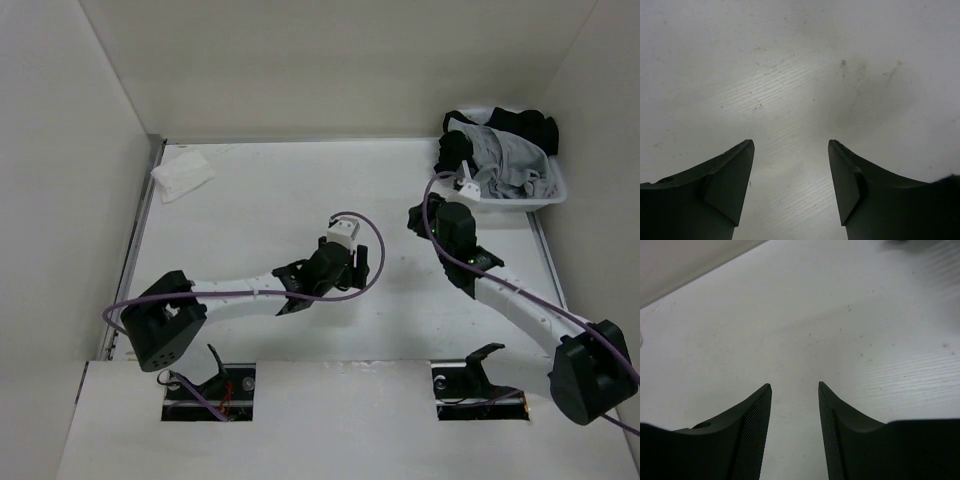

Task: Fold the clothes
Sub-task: Grab the tank top from the pile

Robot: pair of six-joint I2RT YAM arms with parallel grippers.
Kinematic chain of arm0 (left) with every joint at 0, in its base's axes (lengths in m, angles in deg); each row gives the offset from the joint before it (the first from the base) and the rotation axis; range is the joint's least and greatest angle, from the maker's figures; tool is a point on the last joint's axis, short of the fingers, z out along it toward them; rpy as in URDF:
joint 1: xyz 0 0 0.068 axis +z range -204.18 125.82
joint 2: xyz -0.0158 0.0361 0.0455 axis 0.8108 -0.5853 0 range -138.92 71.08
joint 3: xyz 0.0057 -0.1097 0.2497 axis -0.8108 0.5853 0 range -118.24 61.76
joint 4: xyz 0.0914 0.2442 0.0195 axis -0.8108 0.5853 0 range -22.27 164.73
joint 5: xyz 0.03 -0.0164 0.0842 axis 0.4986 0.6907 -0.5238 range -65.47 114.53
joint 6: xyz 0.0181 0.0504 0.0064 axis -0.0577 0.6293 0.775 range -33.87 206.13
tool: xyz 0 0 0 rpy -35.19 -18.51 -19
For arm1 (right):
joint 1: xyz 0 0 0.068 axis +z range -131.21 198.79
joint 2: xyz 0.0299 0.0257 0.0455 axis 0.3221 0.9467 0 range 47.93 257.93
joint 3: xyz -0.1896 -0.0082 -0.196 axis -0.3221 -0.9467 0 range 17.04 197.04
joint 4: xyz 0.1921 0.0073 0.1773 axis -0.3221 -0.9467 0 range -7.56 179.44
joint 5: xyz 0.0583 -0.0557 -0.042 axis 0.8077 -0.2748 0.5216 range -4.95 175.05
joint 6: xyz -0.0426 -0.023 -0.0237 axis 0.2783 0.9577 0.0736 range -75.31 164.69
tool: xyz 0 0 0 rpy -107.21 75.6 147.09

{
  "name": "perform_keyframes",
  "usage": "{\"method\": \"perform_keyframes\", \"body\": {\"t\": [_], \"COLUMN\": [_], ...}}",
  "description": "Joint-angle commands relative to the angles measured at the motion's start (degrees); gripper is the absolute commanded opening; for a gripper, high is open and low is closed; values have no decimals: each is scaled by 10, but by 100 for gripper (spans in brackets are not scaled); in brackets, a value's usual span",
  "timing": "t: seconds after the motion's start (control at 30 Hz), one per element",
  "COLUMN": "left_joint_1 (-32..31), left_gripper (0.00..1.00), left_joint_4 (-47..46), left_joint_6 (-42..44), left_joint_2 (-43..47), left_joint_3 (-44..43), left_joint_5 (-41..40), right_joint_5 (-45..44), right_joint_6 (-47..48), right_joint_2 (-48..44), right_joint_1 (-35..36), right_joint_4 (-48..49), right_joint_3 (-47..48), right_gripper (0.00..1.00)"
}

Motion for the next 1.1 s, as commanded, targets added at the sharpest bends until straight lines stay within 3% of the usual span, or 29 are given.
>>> {"method": "perform_keyframes", "body": {"t": [0.0, 0.1, 0.23, 0.3, 0.4, 0.47, 0.5, 0.63, 0.73, 0.9, 1.07], "left_joint_1": [-5, -4, 6, 11, 21, 28, 35, 56, 68, 79, 94], "left_gripper": [61, 61, 57, 46, 28, 25, 25, 35, 41, 47, 47], "left_joint_4": [-44, -101, -158, -178, -187, -187, -188, -212, -223, -257, -272], "left_joint_6": [6, 4, 8, 13, 15, 15, 14, 7, 0, -11, -30], "left_joint_2": [55, 73, 97, 103, 102, 99, 98, 88, 77, 54, 26], "left_joint_3": [27, 67, 118, 133, 139, 139, 142, 154, 158, 166, 163], "left_joint_5": [25, 47, 58, 59, 64, 68, 71, 76, 89, 112, 145], "right_joint_5": [-39, -40, -35, -32, -25, -18, -7, 34, 85, 139, 142], "right_joint_6": [12, 26, 38, 38, 48, 50, 53, 71, 82, 114, 109], "right_joint_2": [-3, -2, 18, 48, 140, 200, 238, 350, 416, 492, 542], "right_joint_1": [-45, -85, -158, -210, -288, -322, -342, -389, -407, -425, -437], "right_joint_4": [-44, -62, -99, -119, -142, -157, -158, -138, -140, -151, -167], "right_joint_3": [80, 113, 174, 220, 301, 347, 371, 438, 489, 557, 602], "right_gripper": [48, 40, 10, 0, 0, 0, 1, 27, 39, 47, 46]}}
